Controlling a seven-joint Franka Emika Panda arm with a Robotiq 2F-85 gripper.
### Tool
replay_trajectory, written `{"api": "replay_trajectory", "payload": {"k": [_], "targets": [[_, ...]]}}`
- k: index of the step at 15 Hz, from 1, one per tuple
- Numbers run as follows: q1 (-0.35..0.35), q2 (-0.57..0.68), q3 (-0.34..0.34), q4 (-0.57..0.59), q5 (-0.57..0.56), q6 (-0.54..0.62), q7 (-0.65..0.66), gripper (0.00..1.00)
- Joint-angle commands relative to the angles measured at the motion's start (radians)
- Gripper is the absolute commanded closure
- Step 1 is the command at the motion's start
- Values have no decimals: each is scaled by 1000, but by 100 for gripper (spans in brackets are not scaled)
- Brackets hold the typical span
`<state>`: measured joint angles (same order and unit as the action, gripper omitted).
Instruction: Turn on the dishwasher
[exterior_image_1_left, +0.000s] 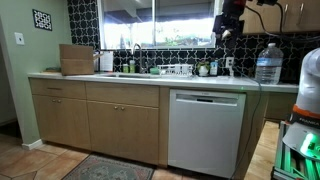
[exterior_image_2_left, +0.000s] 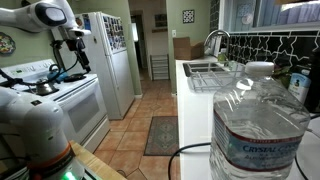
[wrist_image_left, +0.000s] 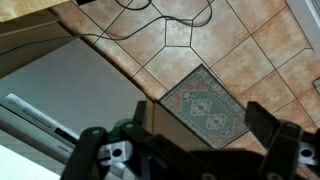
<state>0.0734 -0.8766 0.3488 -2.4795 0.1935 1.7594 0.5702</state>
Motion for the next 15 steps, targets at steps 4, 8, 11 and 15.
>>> {"api": "replay_trajectory", "payload": {"k": [4,8,11,15], "targets": [[-73,67,149,-43,-3,150,347,0],[-123,129,183,-113,-74,286,555,0],[-167,175,156,-173,-141,403,689,0],[-249,237,139,-235,-267,558,876,0]]}}
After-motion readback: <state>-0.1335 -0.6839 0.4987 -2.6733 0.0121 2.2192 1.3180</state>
